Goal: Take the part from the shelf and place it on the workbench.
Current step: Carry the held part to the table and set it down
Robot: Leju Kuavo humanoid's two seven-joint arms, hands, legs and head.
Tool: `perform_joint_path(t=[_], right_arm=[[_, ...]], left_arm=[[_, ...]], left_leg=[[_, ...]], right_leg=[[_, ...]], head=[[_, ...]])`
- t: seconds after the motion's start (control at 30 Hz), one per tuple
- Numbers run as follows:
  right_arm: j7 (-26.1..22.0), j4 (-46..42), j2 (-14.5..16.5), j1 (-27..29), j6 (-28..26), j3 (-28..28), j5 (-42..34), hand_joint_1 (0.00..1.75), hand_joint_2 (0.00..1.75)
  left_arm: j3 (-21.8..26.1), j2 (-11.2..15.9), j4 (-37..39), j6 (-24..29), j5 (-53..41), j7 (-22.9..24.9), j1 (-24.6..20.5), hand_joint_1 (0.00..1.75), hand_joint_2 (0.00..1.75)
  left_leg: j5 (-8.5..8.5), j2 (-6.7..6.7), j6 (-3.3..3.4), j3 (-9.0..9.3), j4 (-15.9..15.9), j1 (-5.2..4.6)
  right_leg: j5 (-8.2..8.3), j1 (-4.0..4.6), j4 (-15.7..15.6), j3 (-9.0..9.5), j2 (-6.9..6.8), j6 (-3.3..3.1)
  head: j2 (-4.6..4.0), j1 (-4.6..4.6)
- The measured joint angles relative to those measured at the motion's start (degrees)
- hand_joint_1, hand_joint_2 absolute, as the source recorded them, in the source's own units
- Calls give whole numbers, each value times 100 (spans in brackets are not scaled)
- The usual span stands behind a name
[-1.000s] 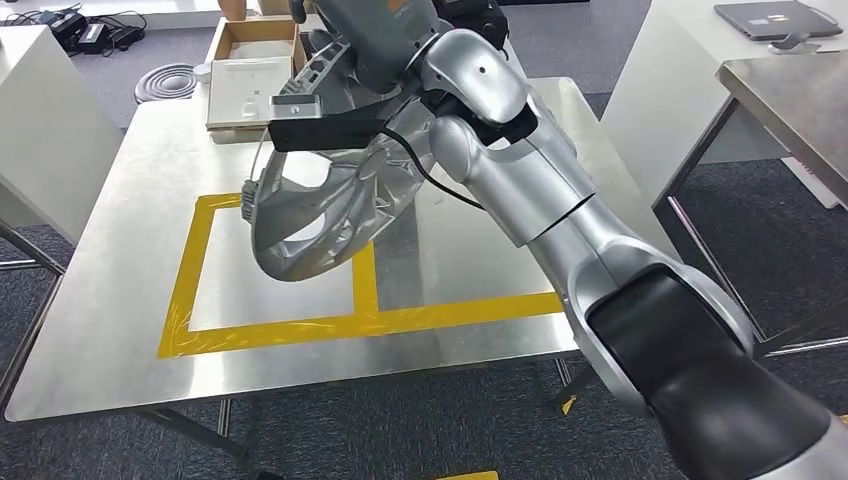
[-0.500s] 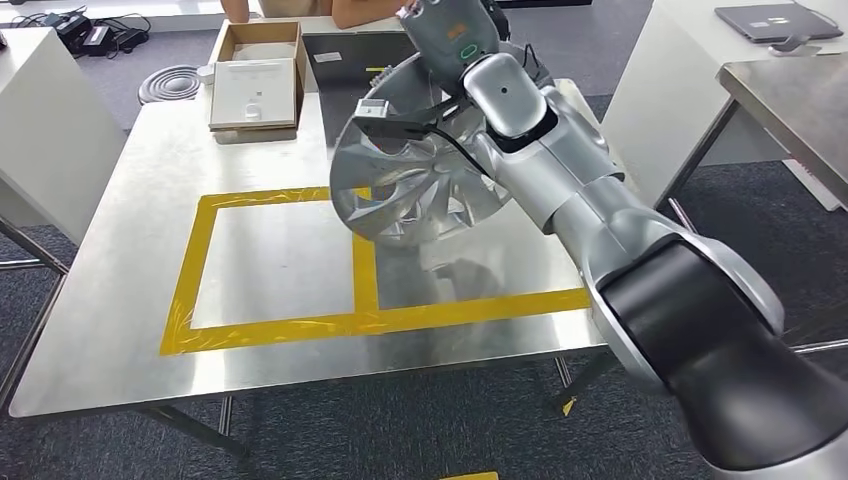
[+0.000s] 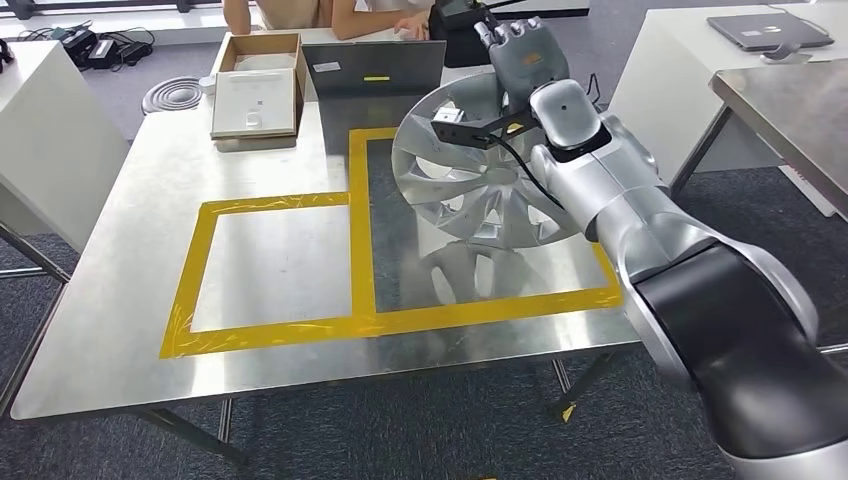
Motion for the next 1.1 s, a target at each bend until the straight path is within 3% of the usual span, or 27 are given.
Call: perform_joint_path(t=[0.5, 1.1], right_arm=[[-218, 60, -17, 70, 3, -292, -173, 0, 0], [-706, -75, 503, 169, -77, -758, -728, 0, 0]], left_arm=[[-66, 21, -7, -255, 131, 234, -34, 0, 0], [-66, 65, -11, -372, 173, 186, -116, 0, 0]], left_leg=[[-7, 22, -4, 27, -1, 1], [-4, 17, -6, -10, -2, 2]], right_leg=[[1, 1, 2, 28, 19, -2], [2, 1, 6, -8, 19, -4]], head=[[0, 1], [0, 3]])
